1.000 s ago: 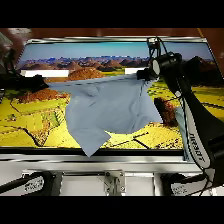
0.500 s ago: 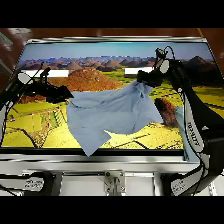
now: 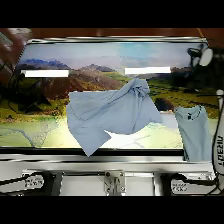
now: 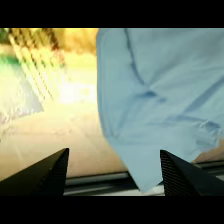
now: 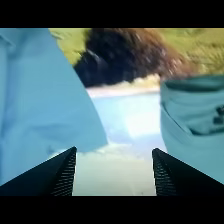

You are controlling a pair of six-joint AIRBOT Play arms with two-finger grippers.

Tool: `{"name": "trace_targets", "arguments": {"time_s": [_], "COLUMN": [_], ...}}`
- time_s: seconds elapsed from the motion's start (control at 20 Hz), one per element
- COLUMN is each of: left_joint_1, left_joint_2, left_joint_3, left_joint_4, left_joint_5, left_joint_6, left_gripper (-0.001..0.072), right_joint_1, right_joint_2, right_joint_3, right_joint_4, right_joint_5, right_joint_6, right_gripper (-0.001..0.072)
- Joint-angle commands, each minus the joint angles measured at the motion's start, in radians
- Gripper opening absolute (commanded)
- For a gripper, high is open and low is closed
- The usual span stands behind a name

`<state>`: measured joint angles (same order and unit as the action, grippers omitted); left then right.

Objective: Fold the shirts.

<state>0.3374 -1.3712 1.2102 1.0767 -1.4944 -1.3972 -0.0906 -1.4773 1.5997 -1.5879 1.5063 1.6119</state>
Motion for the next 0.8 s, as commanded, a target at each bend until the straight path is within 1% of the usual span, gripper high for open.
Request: {"name": "trace_targets", "arguments": {"time_s": [0.0,0.1,0.25,0.3,0.5,0.65,0.7,0.75], "left_joint_1": [0.087,0.084,0.053,0.038,-0.024,-0.074,-0.086,-0.096], "left_joint_2": [0.132,0.145,0.121,0.109,0.053,-0.006,-0.027,-0.042], "left_joint_3": [-0.314,-0.470,-0.606,-0.626,-0.631,-0.631,-0.630,-0.630], "left_joint_4": [-0.079,-0.150,-0.265,-0.297,-0.363,-0.435,-0.473,-0.510], "left_joint_5": [0.040,0.154,0.309,0.345,0.433,0.495,0.505,0.515], "left_joint_6": [0.117,0.142,0.174,0.191,0.227,0.238,0.264,0.285], "left_gripper": [0.0712,0.0712,0.0709,0.0703,0.0699,0.0693,0.0692,0.0670], "right_joint_1": [-0.143,-0.179,-0.166,-0.160,-0.127,-0.125,-0.125,-0.125], "right_joint_2": [0.099,0.126,0.128,0.128,0.128,0.127,0.127,0.127], "right_joint_3": [-0.161,-0.282,-0.397,-0.415,-0.429,-0.429,-0.429,-0.429], "right_joint_4": [0.135,0.328,0.498,0.517,0.511,0.514,0.514,0.514], "right_joint_5": [0.059,-0.029,-0.121,-0.144,-0.204,-0.216,-0.215,-0.213], "right_joint_6": [-0.014,-0.016,-0.062,-0.071,-0.080,-0.080,-0.080,-0.080], "right_gripper": [0.0580,0.0580,0.0580,0.0580,0.0580,0.0579,0.0580,0.0579]}}
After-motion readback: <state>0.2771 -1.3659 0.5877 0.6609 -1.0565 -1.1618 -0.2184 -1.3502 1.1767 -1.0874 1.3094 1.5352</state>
